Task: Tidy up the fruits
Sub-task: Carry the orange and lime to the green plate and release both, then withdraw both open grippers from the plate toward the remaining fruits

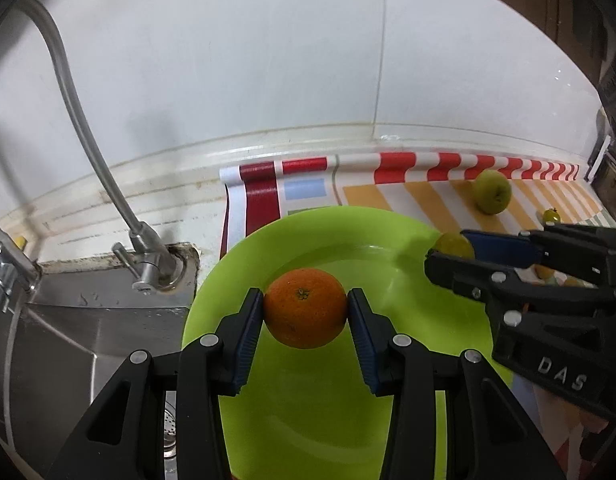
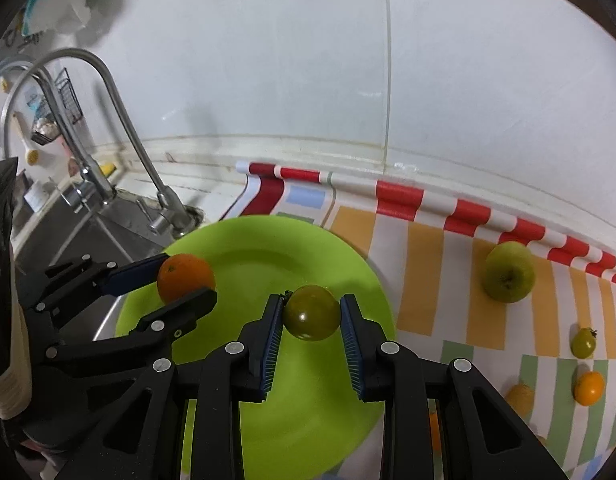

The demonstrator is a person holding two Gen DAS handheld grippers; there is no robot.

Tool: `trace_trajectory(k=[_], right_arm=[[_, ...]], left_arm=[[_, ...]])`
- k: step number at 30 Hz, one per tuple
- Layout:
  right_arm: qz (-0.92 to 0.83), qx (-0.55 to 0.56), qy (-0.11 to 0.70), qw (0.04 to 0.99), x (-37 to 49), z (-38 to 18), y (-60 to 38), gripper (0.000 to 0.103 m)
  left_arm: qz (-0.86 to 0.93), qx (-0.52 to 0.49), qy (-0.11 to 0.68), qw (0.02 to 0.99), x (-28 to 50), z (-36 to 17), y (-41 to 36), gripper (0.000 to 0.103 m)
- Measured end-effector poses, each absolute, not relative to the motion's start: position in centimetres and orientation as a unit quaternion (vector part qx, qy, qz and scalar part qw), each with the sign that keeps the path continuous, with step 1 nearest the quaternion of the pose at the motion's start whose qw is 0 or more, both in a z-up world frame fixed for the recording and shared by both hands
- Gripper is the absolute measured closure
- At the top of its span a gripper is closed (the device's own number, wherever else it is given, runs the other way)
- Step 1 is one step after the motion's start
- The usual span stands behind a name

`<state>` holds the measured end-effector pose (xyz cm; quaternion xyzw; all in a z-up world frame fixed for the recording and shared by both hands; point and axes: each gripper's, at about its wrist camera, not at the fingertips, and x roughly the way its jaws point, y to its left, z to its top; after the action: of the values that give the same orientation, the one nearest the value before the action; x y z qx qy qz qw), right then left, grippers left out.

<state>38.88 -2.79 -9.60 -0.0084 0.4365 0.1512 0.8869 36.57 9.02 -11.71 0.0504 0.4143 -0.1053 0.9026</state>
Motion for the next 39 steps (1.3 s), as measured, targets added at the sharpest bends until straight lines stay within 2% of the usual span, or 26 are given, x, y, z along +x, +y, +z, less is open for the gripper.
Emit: trace_trajectory(k=[6, 10, 16, 24, 26, 34, 36, 39], right_arm=[[0.148, -0.007, 0.457, 0.877, 39.8, -10.8, -2.4, 0.073], [0.149, -0.008, 0.454, 0.879, 39.8, -10.7, -2.4, 0.073], [0.145, 0.003, 0.440, 0.886, 38.9, -9.6, -3.1, 0.067], [0.142, -0.010, 0.400, 0.906, 34.9, -6.9, -4.1, 0.067], [0.141, -0.009, 0.390, 0.910, 33.7, -6.2, -4.5, 0.067], [0.135, 0.000, 0.355, 0.925, 28.8, -3.4, -6.4, 0.067], [0.133, 0.005, 0.347, 0.928, 27.6, -2.7, -7.0, 0.059], [0.122, 0.008, 0.330, 0.936, 25.6, -1.8, -7.9, 0.058]], left_arm=[[-0.103, 0.049, 0.433, 0.894, 37.5, -12.7, 9.1, 0.060], [-0.099, 0.050, 0.426, 0.898, 37.2, -12.2, 9.4, 0.050], [-0.086, 0.051, 0.408, 0.908, 36.1, -10.5, 10.0, 0.050], [-0.074, 0.049, 0.372, 0.924, 31.7, -7.1, 9.6, 0.045], [-0.070, 0.044, 0.365, 0.927, 30.7, -6.4, 9.6, 0.040], [-0.074, 0.032, 0.320, 0.944, 25.4, -3.1, 8.4, 0.033], [-0.073, 0.034, 0.311, 0.947, 24.3, -2.3, 8.0, 0.031], [-0.074, 0.041, 0.297, 0.951, 22.7, -1.2, 7.3, 0.027]])
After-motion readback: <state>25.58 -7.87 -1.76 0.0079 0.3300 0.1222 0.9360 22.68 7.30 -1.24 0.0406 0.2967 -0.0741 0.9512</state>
